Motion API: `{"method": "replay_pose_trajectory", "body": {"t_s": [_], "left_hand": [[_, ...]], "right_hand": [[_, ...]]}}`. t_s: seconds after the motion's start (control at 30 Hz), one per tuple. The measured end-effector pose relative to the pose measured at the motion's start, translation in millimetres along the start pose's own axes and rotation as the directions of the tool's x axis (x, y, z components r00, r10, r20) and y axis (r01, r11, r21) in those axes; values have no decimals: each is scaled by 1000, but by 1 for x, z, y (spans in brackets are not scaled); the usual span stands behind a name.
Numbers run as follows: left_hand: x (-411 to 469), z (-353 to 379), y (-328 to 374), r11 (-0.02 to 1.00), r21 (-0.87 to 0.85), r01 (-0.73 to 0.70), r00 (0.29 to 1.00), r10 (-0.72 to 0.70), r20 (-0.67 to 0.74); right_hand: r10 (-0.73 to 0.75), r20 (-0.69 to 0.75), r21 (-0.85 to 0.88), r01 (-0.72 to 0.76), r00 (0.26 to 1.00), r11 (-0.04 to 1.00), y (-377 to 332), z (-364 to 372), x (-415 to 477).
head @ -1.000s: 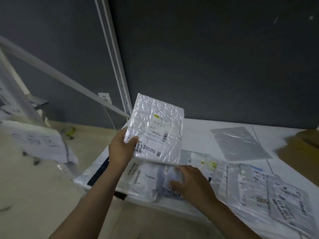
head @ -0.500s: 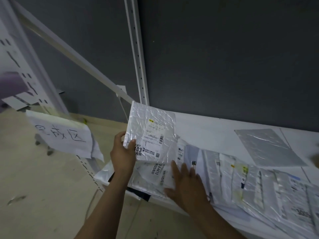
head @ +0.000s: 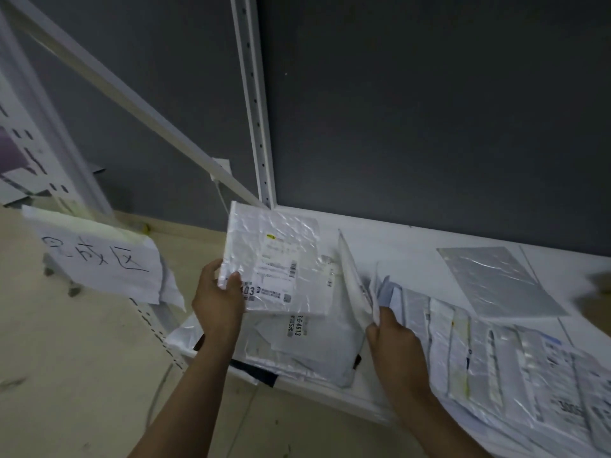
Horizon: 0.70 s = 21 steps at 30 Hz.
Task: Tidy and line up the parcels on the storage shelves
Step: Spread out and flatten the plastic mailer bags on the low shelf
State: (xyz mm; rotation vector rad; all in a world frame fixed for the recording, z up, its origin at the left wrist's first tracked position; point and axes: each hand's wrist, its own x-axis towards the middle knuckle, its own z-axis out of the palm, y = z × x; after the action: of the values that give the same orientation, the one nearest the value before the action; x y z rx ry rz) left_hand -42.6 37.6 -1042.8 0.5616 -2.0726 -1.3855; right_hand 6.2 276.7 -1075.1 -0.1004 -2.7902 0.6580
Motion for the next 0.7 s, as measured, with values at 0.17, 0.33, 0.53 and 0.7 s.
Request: {"method": "replay_pose_trajectory", "body": {"t_s": [0.17,0.33,0.53,0.7], "left_hand": [[-27,23,15,994,102,-37,963,9,269],[-46,51,11,958,262,-119,864,-30,503],[-69,65,-2,950,275,-149,802,-47,596],[-65,67,-8,748,531,-399,830,48,556]], "right_hand": [[-39,-116,-104,27,993,994,1,-11,2],[-126,-174,-212,88,977,973,8,-18,0],[-236,-85,-373,188,968,909,15,-9,-6],[-300,193,-353,351,934,867,24,12,-7]]}}
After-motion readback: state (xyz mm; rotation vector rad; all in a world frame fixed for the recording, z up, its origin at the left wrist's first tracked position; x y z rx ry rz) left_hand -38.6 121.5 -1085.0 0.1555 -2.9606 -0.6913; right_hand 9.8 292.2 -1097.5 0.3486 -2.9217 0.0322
